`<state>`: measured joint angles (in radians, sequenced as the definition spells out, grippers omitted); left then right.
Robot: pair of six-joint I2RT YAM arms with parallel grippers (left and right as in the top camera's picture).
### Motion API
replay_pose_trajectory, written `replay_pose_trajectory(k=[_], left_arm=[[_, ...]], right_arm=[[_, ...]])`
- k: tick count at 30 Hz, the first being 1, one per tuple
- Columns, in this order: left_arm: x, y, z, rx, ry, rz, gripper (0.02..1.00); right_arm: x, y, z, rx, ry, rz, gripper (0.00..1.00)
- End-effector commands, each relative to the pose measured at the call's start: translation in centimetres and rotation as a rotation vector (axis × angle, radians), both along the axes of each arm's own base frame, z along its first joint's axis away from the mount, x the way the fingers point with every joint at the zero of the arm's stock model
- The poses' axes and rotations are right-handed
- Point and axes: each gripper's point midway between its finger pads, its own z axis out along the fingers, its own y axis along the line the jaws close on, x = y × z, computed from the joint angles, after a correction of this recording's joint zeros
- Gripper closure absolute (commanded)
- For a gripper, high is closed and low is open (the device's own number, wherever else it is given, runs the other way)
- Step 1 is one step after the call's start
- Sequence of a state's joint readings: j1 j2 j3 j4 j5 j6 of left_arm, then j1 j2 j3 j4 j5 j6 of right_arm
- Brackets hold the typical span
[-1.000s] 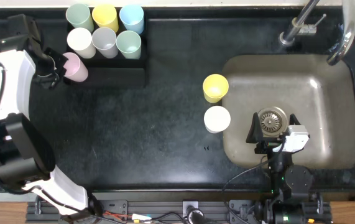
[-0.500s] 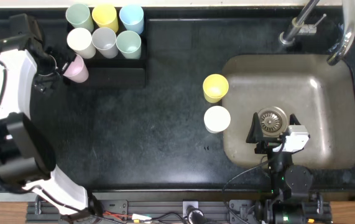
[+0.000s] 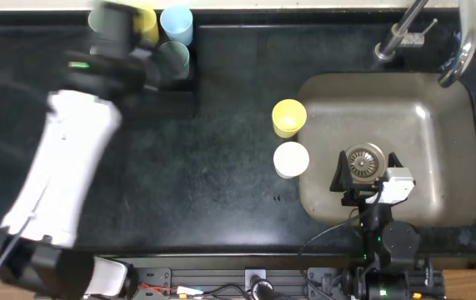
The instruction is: Store Cups
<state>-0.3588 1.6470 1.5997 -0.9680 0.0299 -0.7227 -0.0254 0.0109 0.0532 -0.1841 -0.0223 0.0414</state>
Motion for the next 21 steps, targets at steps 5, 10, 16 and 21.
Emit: replay_pose_trajectory(k=[5, 10, 16, 21], left_arm=[[-6.2, -13.3, -4.8, 0.109, 0.049, -0.293, 0.018], [-7.1, -14.6, -6.8, 0.147, 0.082, -0.342, 0.018], [-5.9, -13.7, -7.0, 0.167, 0.068, -0.306, 0.018], [-4.6, -13.8, -8.4, 0.149, 0.081, -0.291, 0.018]], right_arm=[[0.0, 0.1, 0.2, 0.004, -0.010, 0.005, 0.005], [0.0, 0.1, 0.2, 0.005, -0.010, 0.005, 0.003], [0.0, 0.1, 0.2, 0.004, -0.010, 0.005, 0.003], [0.0, 0.1, 0.2, 0.005, -0.010, 0.005, 0.003]])
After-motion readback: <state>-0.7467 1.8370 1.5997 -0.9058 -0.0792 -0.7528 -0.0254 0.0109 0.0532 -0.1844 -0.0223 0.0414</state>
